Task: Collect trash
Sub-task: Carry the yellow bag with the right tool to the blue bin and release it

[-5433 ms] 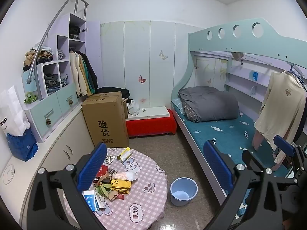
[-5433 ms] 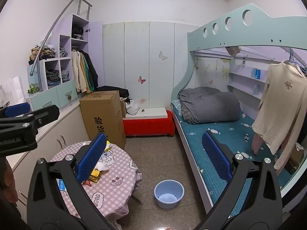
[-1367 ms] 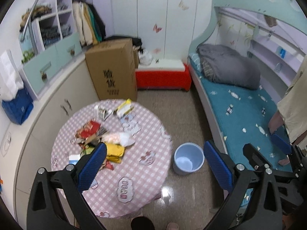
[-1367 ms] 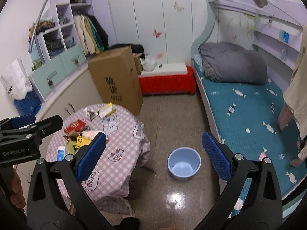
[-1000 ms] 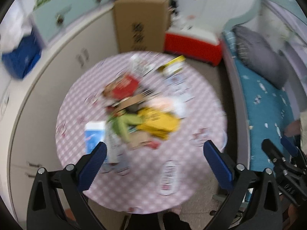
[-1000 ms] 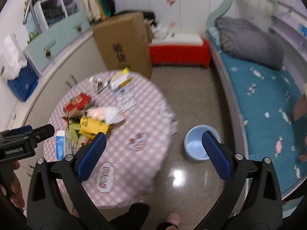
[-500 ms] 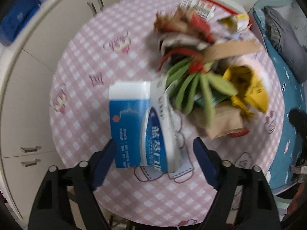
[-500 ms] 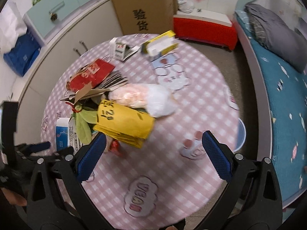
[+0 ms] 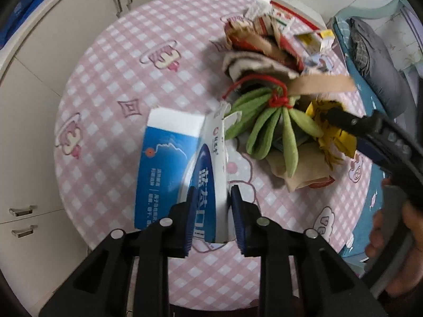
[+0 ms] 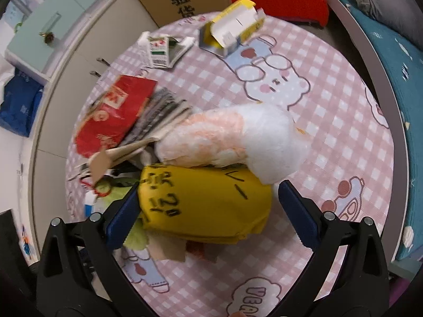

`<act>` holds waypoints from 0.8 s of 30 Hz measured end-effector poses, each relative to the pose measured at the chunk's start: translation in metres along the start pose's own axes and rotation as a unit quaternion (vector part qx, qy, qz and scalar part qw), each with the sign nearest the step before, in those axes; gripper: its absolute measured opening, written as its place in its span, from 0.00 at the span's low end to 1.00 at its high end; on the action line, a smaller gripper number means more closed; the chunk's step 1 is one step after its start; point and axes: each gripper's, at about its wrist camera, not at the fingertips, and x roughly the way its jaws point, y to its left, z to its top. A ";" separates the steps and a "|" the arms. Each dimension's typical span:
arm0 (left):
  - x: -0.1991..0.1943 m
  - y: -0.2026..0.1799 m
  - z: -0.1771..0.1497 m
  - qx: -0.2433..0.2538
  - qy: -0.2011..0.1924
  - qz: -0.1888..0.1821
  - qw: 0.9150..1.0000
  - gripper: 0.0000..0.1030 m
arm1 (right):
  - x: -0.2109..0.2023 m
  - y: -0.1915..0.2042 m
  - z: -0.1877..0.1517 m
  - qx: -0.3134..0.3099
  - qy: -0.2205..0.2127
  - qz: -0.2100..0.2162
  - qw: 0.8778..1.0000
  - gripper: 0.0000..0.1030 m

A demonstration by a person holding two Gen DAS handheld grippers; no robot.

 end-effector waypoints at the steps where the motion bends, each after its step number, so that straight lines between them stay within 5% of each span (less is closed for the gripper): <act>1: -0.005 0.003 -0.001 -0.005 -0.005 0.000 1.000 0.24 | -0.002 -0.002 0.000 0.005 -0.001 0.006 1.000 0.87; 13: -0.121 -0.047 0.016 0.028 -0.148 -0.015 0.989 0.22 | -0.073 -0.034 -0.011 0.035 -0.010 0.067 0.997 0.85; 18: -0.148 -0.113 0.022 0.070 -0.192 -0.036 0.978 0.22 | -0.117 -0.069 -0.001 0.047 -0.049 0.081 0.994 0.85; 24: -0.131 -0.217 0.039 0.104 -0.180 -0.080 0.975 0.22 | -0.164 -0.163 0.030 0.064 -0.087 0.046 0.993 0.85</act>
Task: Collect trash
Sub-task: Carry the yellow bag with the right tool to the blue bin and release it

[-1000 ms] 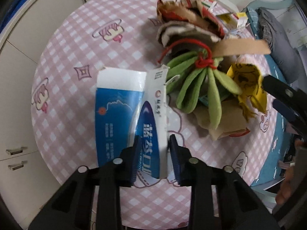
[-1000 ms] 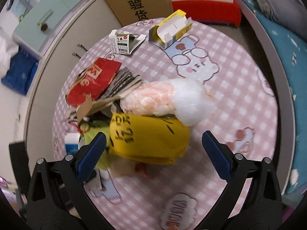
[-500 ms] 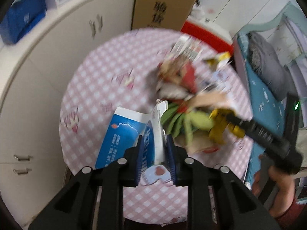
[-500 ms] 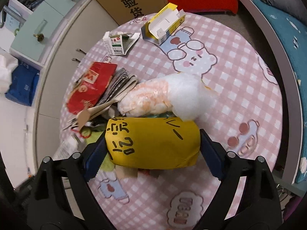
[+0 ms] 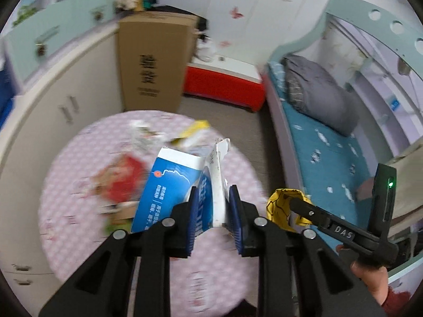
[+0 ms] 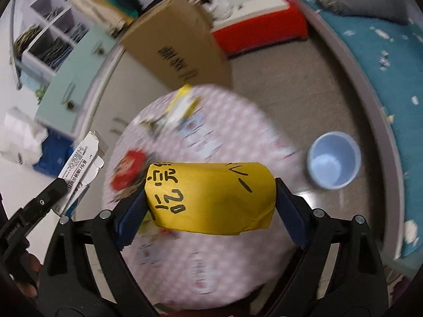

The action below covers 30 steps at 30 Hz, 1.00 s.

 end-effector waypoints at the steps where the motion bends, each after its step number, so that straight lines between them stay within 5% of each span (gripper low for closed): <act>1: 0.011 -0.016 0.005 0.002 0.009 -0.009 1.000 0.22 | -0.003 -0.020 0.011 0.005 0.001 -0.007 1.000 0.85; 9: 0.114 -0.135 0.024 0.035 0.070 -0.051 0.996 0.22 | 0.005 -0.130 0.072 0.020 0.015 -0.056 0.998 0.86; 16: 0.182 -0.186 0.029 0.053 0.122 -0.052 0.990 0.22 | 0.027 -0.193 0.102 0.036 0.031 -0.077 0.996 0.94; 30: 0.239 -0.264 0.032 0.114 0.166 -0.054 0.978 0.22 | -0.024 -0.232 0.112 0.042 -0.026 -0.107 0.993 0.94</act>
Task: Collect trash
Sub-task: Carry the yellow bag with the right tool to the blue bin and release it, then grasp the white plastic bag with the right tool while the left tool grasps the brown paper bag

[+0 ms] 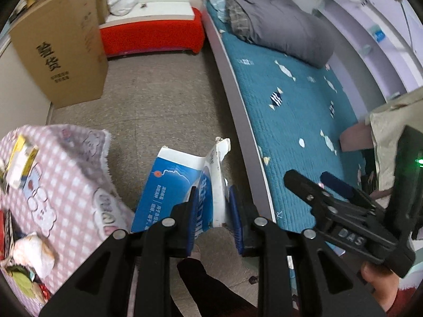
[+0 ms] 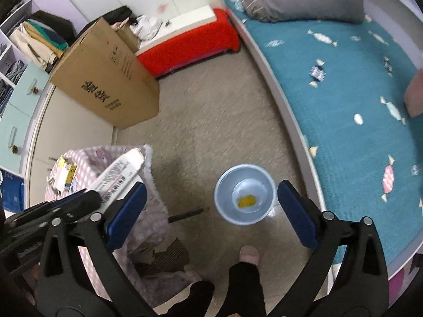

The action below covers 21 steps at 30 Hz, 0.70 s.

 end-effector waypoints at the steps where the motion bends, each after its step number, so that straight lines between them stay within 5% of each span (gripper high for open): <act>1: 0.003 -0.005 0.003 0.005 0.002 -0.002 1.000 0.22 | -0.004 -0.004 0.002 0.004 -0.008 -0.003 1.000 0.94; 7: 0.013 -0.035 0.018 0.035 0.007 -0.010 0.999 0.26 | -0.026 -0.028 0.009 0.040 -0.048 -0.011 0.998 0.94; 8: 0.014 -0.039 0.020 0.038 0.006 -0.013 0.999 0.31 | -0.029 -0.031 0.011 0.046 -0.053 -0.010 0.998 0.94; 10: 0.013 -0.042 0.023 0.042 0.002 -0.004 0.999 0.65 | -0.033 -0.037 0.011 0.057 -0.060 -0.011 0.997 0.94; 11: 0.010 -0.041 0.022 0.040 -0.006 0.006 0.999 0.68 | -0.036 -0.039 0.011 0.062 -0.064 -0.012 0.996 0.94; 21: -0.029 0.000 -0.001 -0.003 -0.032 0.017 0.999 0.74 | -0.036 -0.002 -0.002 0.036 -0.052 0.000 0.998 0.94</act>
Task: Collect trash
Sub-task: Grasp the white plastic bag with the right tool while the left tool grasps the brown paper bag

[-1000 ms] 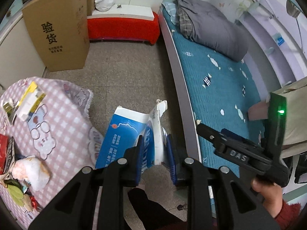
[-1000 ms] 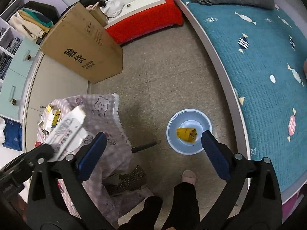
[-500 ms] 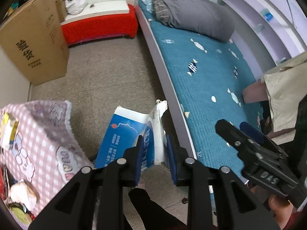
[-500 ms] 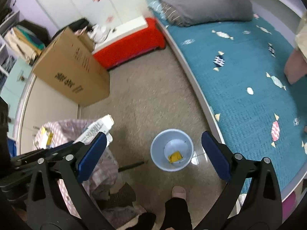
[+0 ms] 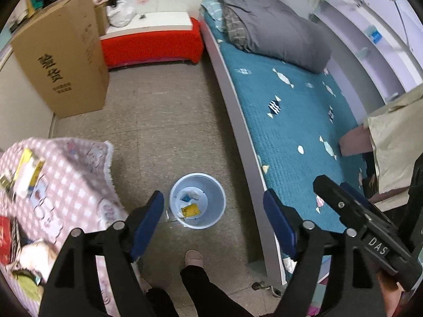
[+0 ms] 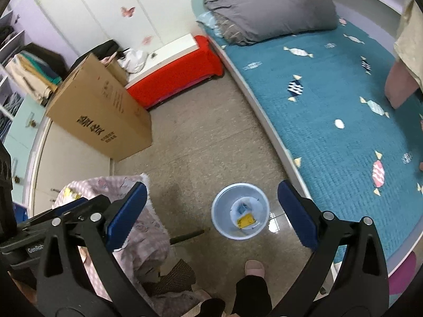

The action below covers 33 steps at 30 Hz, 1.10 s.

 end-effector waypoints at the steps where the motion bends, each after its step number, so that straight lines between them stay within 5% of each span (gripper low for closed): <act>1: -0.004 0.006 -0.003 -0.004 -0.003 0.004 1.000 0.74 | 0.001 0.013 -0.004 -0.010 0.003 0.006 1.000 0.94; 10: -0.076 0.123 -0.065 -0.083 -0.046 0.060 0.994 0.75 | 0.012 0.129 -0.051 -0.101 0.034 0.060 0.992 0.94; 21: -0.149 0.297 -0.167 -0.210 -0.067 0.120 0.968 0.75 | 0.029 0.264 -0.148 -0.180 0.072 0.101 0.976 0.94; 26: -0.160 0.359 -0.178 -0.241 -0.074 0.113 0.961 0.75 | 0.043 0.306 -0.177 -0.189 0.073 0.095 0.975 0.94; 33: -0.135 0.406 -0.176 -0.239 -0.054 0.097 0.965 0.75 | 0.078 0.329 -0.203 -0.155 0.099 0.077 0.980 0.94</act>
